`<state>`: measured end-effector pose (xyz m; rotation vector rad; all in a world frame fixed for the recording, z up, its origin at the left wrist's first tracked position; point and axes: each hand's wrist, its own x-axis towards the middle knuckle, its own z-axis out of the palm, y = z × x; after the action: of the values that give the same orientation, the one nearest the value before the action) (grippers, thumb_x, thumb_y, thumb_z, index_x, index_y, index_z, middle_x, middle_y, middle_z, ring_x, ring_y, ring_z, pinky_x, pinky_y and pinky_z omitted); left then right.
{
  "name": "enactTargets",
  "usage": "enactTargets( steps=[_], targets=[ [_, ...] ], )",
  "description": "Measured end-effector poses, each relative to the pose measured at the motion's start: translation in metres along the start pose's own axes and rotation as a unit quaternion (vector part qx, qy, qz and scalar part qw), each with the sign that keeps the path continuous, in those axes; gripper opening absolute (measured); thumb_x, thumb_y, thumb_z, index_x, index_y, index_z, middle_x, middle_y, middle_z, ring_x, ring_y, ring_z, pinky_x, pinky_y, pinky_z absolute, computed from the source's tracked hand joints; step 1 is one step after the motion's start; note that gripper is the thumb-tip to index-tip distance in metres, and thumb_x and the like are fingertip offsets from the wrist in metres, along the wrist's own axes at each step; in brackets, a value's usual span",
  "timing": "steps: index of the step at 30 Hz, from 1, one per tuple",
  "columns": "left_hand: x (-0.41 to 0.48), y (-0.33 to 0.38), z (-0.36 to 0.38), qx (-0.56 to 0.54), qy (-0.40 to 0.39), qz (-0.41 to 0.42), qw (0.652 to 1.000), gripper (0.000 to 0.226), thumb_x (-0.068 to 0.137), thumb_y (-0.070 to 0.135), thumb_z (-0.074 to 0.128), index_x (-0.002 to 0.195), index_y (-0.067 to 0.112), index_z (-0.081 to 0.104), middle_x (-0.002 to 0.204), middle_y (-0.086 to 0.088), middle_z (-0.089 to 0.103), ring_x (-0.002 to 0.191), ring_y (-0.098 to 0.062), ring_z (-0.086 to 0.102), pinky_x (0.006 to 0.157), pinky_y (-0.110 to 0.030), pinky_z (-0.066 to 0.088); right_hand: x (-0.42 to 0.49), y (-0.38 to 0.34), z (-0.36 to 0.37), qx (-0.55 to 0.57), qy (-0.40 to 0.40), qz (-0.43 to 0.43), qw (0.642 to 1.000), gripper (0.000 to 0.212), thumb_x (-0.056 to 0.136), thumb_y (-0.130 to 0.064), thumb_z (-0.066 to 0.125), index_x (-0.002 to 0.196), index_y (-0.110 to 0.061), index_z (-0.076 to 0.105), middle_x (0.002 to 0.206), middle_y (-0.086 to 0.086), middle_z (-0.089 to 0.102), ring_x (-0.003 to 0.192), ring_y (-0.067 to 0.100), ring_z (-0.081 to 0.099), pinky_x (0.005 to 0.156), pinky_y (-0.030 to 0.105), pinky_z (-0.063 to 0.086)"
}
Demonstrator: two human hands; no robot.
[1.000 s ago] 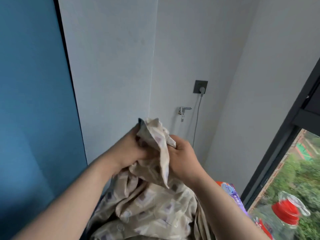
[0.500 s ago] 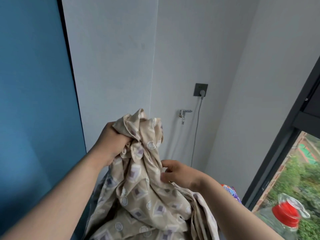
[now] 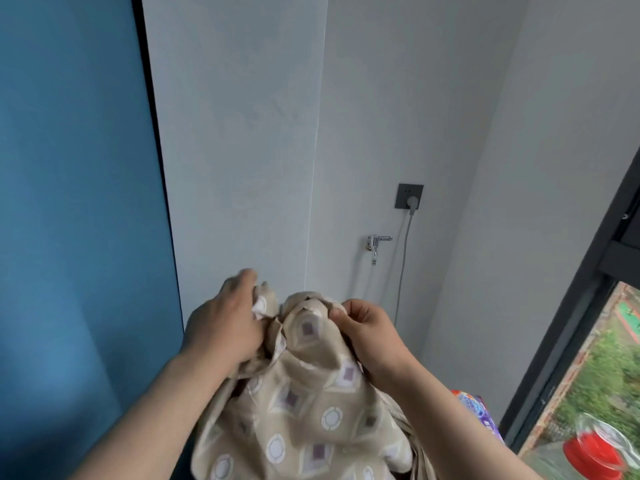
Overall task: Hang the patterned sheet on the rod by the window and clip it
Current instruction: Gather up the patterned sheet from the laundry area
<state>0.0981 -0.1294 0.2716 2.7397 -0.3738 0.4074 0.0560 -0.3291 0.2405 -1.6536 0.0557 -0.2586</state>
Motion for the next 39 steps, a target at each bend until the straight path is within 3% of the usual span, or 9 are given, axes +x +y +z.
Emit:
enactTargets(
  steps=[2,4,9,17,21,24,28,33,39],
  targets=[
    [-0.009,0.000,0.008,-0.007,0.003,0.147,0.989,0.074,0.085,0.015,0.048,0.146,0.050,0.024,0.157,0.020,0.022,0.113,-0.010,0.058,0.081,-0.029,0.050,-0.002,-0.002,0.002,-0.015,0.033,-0.012,0.999,0.024,0.092,-0.018,0.063,0.069,-0.014,0.056,0.059,0.000,0.050,0.054,0.012,0.041,0.051,0.025,0.035],
    [-0.015,0.000,0.012,-0.098,-0.005,0.213,0.972,0.056,0.082,0.022,0.042,0.131,0.049,0.051,0.140,0.029,0.045,0.113,0.000,0.057,0.086,-0.022,0.048,-0.004,-0.005,0.003,-0.036,0.059,-0.028,0.997,0.020,0.090,-0.015,0.065,0.071,-0.013,0.059,0.057,-0.004,0.055,0.052,0.008,0.045,0.051,0.022,0.038],
    [-0.017,0.017,0.022,-0.139,-0.043,0.153,0.977,0.046,0.079,0.068,0.047,0.124,0.056,0.051,0.108,0.031,0.062,0.099,-0.002,0.061,0.085,-0.029,0.051,-0.016,-0.009,0.013,-0.047,0.035,-0.064,0.996,0.014,0.086,-0.011,0.069,0.082,-0.007,0.055,0.066,0.000,0.061,0.058,0.009,0.052,0.056,0.025,0.045],
    [-0.004,0.001,0.034,-0.409,-0.071,0.118,0.902,0.027,0.058,0.044,0.068,0.067,0.019,0.064,0.069,0.005,0.059,0.065,-0.007,0.056,0.065,-0.027,0.043,-0.013,0.028,-0.010,0.136,-0.122,0.034,0.983,0.010,0.078,-0.007,0.068,0.085,-0.014,0.068,0.080,0.014,0.058,0.073,0.022,0.054,0.068,0.028,0.045],
    [-0.004,-0.002,0.038,-0.489,-0.079,0.121,0.860,0.024,0.055,0.037,0.070,0.061,0.015,0.064,0.095,0.006,0.070,0.086,-0.007,0.066,0.077,-0.017,0.047,-0.025,0.049,-0.011,-0.152,-0.262,0.123,0.945,0.021,0.087,-0.038,0.065,0.093,-0.019,0.070,0.089,-0.008,0.067,0.084,0.005,0.059,0.079,0.024,0.049],
    [-0.006,-0.008,0.032,-0.483,-0.084,0.094,0.866,0.020,0.051,0.034,0.065,0.058,0.016,0.061,0.086,-0.005,0.072,0.076,-0.009,0.065,0.069,-0.023,0.047,-0.025,0.058,-0.006,-0.213,-0.174,0.101,0.956,0.044,0.091,-0.056,0.057,0.077,-0.016,0.063,0.073,-0.009,0.061,0.064,0.002,0.053,0.061,0.023,0.045],
    [-0.003,-0.025,0.024,-0.226,-0.096,0.087,0.965,0.021,0.052,0.036,0.054,0.064,0.023,0.044,0.056,0.011,0.043,0.054,-0.009,0.037,0.054,-0.027,0.029,-0.013,0.035,-0.006,-0.046,-0.045,0.054,0.996,0.034,0.095,-0.013,0.060,0.061,-0.015,0.061,0.049,0.002,0.044,0.041,0.014,0.037,0.043,0.022,0.029],
    [-0.011,-0.004,0.008,-0.173,-0.149,0.093,0.969,0.054,0.060,0.071,0.059,0.111,0.056,0.050,0.101,0.026,0.063,0.096,-0.003,0.061,0.082,-0.029,0.050,-0.010,-0.038,0.010,-0.089,0.112,-0.096,0.985,0.026,0.086,0.001,0.052,0.068,-0.008,0.068,0.059,0.002,0.064,0.054,0.004,0.052,0.051,0.023,0.044],
    [0.008,-0.004,-0.007,-0.175,0.214,0.070,0.958,0.016,0.070,0.025,0.049,0.076,0.031,0.064,0.074,0.010,0.064,0.077,-0.021,0.062,0.063,-0.028,0.043,-0.077,-0.071,0.017,-0.200,-0.126,-0.160,0.958,0.012,0.089,-0.014,0.065,0.083,-0.024,0.069,0.070,-0.018,0.061,0.065,-0.008,0.052,0.058,0.011,0.042]
  ],
)
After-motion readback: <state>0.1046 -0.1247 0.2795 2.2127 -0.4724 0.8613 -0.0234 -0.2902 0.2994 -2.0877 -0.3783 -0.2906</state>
